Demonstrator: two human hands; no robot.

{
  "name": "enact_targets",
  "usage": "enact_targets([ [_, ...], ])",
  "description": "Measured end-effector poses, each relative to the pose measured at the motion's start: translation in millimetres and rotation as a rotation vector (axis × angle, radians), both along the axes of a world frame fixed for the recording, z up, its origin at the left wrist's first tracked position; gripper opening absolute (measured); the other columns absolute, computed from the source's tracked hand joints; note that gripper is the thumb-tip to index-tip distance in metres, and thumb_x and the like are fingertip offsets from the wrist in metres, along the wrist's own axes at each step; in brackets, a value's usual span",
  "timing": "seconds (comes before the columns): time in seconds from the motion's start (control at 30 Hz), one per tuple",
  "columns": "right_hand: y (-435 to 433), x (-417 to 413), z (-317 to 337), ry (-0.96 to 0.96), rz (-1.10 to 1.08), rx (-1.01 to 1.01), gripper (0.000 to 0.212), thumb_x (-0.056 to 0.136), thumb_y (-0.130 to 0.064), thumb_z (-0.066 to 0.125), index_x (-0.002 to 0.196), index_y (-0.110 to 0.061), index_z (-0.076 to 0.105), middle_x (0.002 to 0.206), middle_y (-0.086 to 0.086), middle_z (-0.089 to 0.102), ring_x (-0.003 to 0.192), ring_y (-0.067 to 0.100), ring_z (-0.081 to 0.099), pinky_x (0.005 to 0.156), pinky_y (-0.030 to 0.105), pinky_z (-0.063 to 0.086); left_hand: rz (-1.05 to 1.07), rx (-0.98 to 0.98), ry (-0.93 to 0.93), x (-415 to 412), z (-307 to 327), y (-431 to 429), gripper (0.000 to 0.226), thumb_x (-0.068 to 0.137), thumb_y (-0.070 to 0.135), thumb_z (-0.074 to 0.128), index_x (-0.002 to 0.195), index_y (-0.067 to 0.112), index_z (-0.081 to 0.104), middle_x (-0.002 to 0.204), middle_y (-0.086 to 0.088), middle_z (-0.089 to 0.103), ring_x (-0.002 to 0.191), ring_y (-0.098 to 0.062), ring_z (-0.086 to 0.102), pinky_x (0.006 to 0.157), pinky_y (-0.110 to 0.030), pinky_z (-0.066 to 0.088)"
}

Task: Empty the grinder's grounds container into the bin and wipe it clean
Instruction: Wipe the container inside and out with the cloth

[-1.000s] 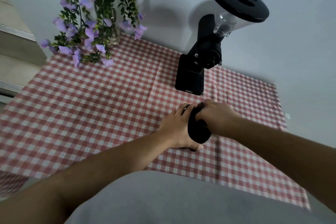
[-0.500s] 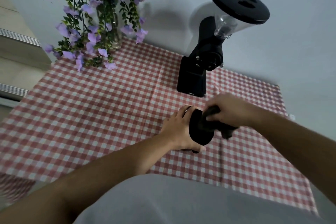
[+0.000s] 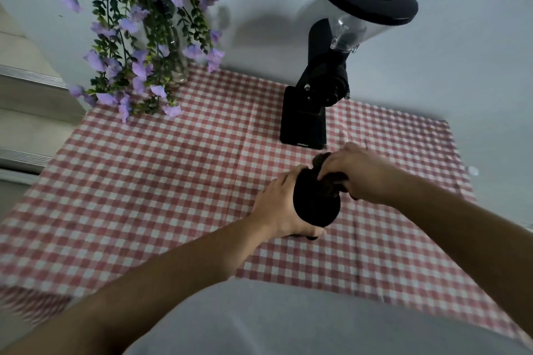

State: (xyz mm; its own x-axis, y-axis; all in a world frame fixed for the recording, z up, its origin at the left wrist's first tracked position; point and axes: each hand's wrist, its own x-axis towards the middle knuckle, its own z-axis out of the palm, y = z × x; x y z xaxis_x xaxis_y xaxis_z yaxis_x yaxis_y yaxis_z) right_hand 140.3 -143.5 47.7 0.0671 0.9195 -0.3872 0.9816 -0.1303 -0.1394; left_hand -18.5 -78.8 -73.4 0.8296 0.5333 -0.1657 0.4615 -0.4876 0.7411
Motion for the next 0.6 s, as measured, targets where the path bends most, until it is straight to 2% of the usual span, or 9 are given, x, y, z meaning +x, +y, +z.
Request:
enact_targets([
  [0.07, -13.6, -2.7, -9.2, -0.087, -0.007, 0.104, 0.04, 0.087, -0.008, 0.053, 0.116, -0.035, 0.059, 0.126, -0.016, 0.055, 0.099, 0.009, 0.036, 0.076, 0.026, 0.04, 0.005, 0.006, 0.01, -0.4, 1.5, 0.2, 0.126, 0.044, 0.073, 0.077, 0.145, 0.036, 0.011, 0.147, 0.008, 0.036, 0.133, -0.017, 0.036, 0.102, -0.046, 0.042],
  [0.13, -36.6, -17.3, -24.8, -0.107, 0.09, 0.08, 0.038, 0.087, -0.008, 0.054, 0.115, -0.034, 0.058, 0.122, -0.016, 0.056, 0.096, 0.005, 0.03, 0.069, 0.021, 0.034, -0.007, 0.043, 0.006, 0.4, 2.8, -1.0, 0.122, 0.045, 0.073, 0.076, 0.143, 0.036, 0.012, 0.144, 0.008, 0.038, 0.13, -0.016, 0.039, 0.099, -0.046, 0.045],
  [0.23, -39.4, -23.8, -29.1, -0.095, 0.124, -0.008, 0.037, 0.084, -0.006, 0.055, 0.108, -0.034, 0.061, 0.108, -0.01, 0.053, 0.079, 0.002, 0.034, 0.054, 0.016, 0.026, -0.018, 0.058, -0.008, 1.2, 4.3, -5.0, 0.119, 0.045, 0.074, 0.074, 0.141, 0.037, 0.014, 0.142, 0.008, 0.041, 0.128, -0.016, 0.04, 0.097, -0.046, 0.047],
  [0.27, -31.3, -20.4, -25.1, -0.108, 0.116, -0.007, 0.035, 0.084, -0.008, 0.056, 0.107, -0.034, 0.061, 0.11, -0.007, 0.051, 0.079, 0.003, 0.036, 0.054, 0.017, 0.027, -0.02, 0.053, 0.009, 1.3, 5.0, -4.7, 0.122, 0.044, 0.075, 0.072, 0.143, 0.037, 0.013, 0.144, 0.008, 0.039, 0.13, -0.016, 0.039, 0.098, -0.046, 0.045],
  [0.37, -15.1, -12.9, -15.5, -0.251, 0.245, 0.061, 0.035, 0.089, -0.015, 0.054, 0.121, -0.031, 0.055, 0.131, -0.012, 0.05, 0.108, 0.016, 0.035, 0.07, 0.024, 0.04, -0.012, 0.059, 0.078, 1.1, 6.6, -1.5, 0.13, 0.04, 0.08, 0.066, 0.147, 0.035, 0.006, 0.149, 0.006, 0.035, 0.135, -0.018, 0.036, 0.103, -0.046, 0.042],
  [0.43, -19.6, -17.9, -18.7, -0.35, 0.269, 0.046, 0.036, 0.091, -0.016, 0.051, 0.125, -0.025, 0.05, 0.133, -0.008, 0.049, 0.117, 0.021, 0.033, 0.083, 0.028, 0.041, -0.011, 0.058, 0.094, 2.7, 9.4, -0.3, 0.131, 0.04, 0.08, 0.065, 0.147, 0.036, 0.005, 0.149, 0.006, 0.035, 0.135, -0.018, 0.036, 0.103, -0.049, 0.042],
  [0.5, -24.3, -30.4, -24.1, -0.391, 0.191, -0.052, 0.03, 0.091, -0.017, 0.051, 0.121, -0.018, 0.05, 0.125, 0.001, 0.053, 0.116, 0.025, 0.037, 0.088, 0.032, 0.043, -0.012, 0.06, 0.082, 4.1, 11.3, -0.6, 0.128, 0.042, 0.076, 0.069, 0.147, 0.036, 0.008, 0.149, 0.008, 0.036, 0.134, -0.016, 0.037, 0.101, -0.048, 0.044],
  [0.6, -16.0, -44.6, -22.6, -0.226, -0.097, -0.191, 0.026, 0.089, -0.012, 0.052, 0.115, -0.011, 0.055, 0.117, 0.012, 0.055, 0.103, 0.027, 0.052, 0.081, 0.037, 0.051, -0.022, 0.062, 0.042, 3.3, 13.0, 1.6, 0.121, 0.047, 0.068, 0.078, 0.145, 0.037, 0.013, 0.145, 0.012, 0.039, 0.13, -0.012, 0.039, 0.097, -0.046, 0.047],
])
